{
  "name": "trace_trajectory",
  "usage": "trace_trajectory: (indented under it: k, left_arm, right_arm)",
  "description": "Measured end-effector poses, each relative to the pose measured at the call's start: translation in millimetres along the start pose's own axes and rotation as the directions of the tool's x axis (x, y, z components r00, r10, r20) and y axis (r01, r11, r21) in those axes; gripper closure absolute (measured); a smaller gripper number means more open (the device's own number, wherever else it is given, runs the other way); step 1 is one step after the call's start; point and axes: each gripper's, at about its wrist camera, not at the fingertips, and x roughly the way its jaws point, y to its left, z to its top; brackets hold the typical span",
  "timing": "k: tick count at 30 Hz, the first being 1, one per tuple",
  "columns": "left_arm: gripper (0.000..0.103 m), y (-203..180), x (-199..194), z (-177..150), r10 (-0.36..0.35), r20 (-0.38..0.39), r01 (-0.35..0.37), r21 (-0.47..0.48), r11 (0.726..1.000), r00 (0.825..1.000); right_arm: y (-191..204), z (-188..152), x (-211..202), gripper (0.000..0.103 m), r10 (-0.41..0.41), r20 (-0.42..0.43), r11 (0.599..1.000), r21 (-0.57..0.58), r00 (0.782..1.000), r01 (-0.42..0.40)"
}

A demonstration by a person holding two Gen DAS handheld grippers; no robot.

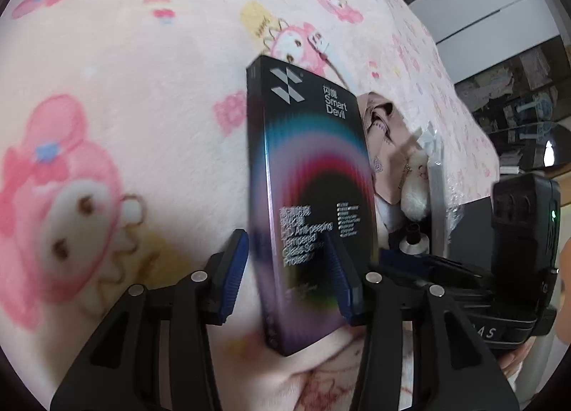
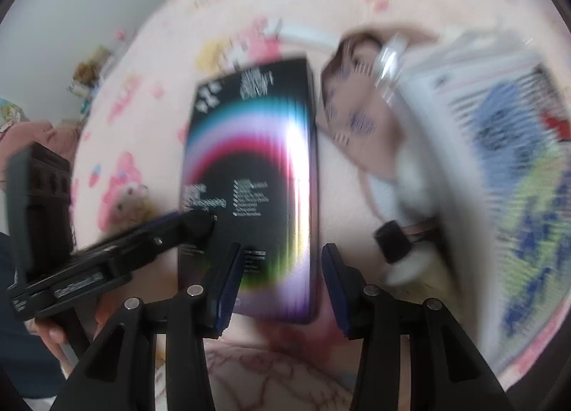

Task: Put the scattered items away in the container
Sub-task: 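Carry the black Smart Devil box with both grippers toward the open box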

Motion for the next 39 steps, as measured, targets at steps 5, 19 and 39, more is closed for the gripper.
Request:
trace_trajectory:
  k: [5,19,39]
  left_arm:
    - [0.053,-12,0,-6,0.021,-0.014,-0.020,0.030,0.999,1.000]
    - [0.051,-120,-105,-47,-0.008,0.138,-0.033,0.296,0.954,0.990]
    - [0.051,-381,2,-128,-0.176,-0.135,0.222,0.592,0.774,0.975]
  right_arm:
    - [-6,2,6,0.061,0.071,-0.029,0.996,0.064,0.997,-0.070]
    - [29,-63,-119,0.063,0.138,0.260,0.988,0.024,0.956,-0.150]
    - [-170,-242,-314,0.063,-0.149,0.490,0.946,0.324,0.859,-0.020]
